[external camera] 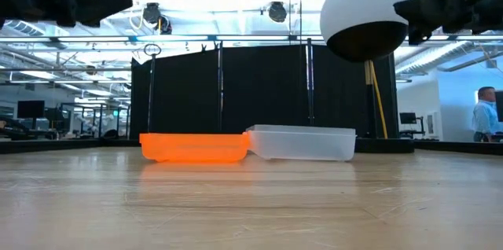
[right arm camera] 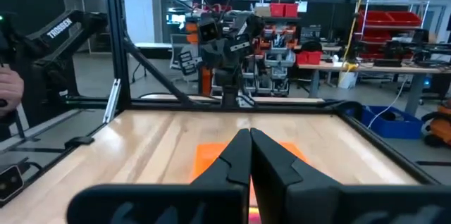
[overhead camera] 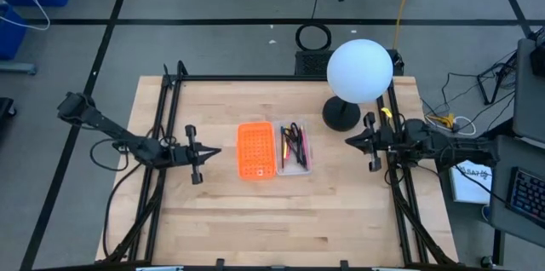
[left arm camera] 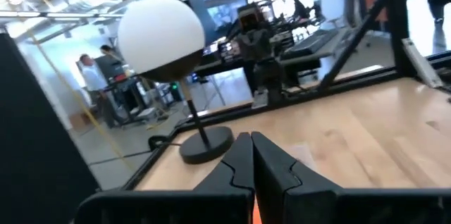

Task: Pick & place school supplies into a supply box
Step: Return to Home Position

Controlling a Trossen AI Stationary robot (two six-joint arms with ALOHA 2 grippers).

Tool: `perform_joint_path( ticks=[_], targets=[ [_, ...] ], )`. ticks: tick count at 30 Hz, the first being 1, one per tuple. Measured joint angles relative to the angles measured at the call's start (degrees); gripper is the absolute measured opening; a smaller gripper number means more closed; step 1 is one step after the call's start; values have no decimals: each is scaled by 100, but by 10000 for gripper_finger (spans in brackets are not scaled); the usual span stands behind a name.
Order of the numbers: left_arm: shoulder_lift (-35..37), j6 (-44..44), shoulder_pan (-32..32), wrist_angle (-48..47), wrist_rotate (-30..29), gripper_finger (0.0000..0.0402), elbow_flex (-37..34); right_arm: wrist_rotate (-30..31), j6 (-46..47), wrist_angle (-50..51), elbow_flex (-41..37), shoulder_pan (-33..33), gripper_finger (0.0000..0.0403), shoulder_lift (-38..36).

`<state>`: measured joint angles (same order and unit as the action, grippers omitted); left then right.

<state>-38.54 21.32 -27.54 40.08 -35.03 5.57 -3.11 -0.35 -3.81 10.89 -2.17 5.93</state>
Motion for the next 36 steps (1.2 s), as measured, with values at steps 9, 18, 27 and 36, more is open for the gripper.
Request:
perform_joint_path(
  ticks=[9, 18, 27, 36],
  targets=[
    [-38, -700, 639, 484, 960, 2, -497, 2, 138, 39, -532, 0, 0, -504],
    [-437, -1476, 1394, 460, 2120, 2, -497, 2, -54, -469, -979, 0, 0, -505],
    [-597, -1170, 1483, 1250, 2406, 2, -495, 2, -84, -502, -988, 0, 0, -494],
    [559, -927, 557, -53, 1367, 2, -495, 4, -160, -453, -994, 0, 0, -496]
  ],
)
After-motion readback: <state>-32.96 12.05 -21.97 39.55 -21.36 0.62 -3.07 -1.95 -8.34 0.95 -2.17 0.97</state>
